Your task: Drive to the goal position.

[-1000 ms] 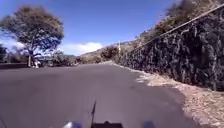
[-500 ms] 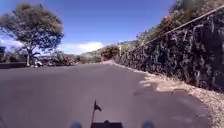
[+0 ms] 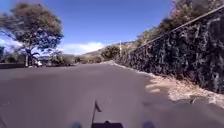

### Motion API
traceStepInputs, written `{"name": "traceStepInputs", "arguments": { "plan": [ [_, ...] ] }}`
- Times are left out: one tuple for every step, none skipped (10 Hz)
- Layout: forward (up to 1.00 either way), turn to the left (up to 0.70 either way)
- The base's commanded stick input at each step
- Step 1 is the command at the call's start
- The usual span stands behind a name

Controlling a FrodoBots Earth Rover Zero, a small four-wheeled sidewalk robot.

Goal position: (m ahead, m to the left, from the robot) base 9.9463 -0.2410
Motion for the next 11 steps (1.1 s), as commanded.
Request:
{"name": "traceStepInputs", "arguments": {
  "plan": [
    [1.0,0.0],
    [1.0,0.0],
    [1.0,0.0],
    [1.0,0.0],
    [1.0,0.0],
    [1.0,0.0],
    [1.0,0.0],
    [1.0,0.0],
    [1.0,0.0],
    [1.0,0.0],
    [1.0,0.0]
  ]
}}
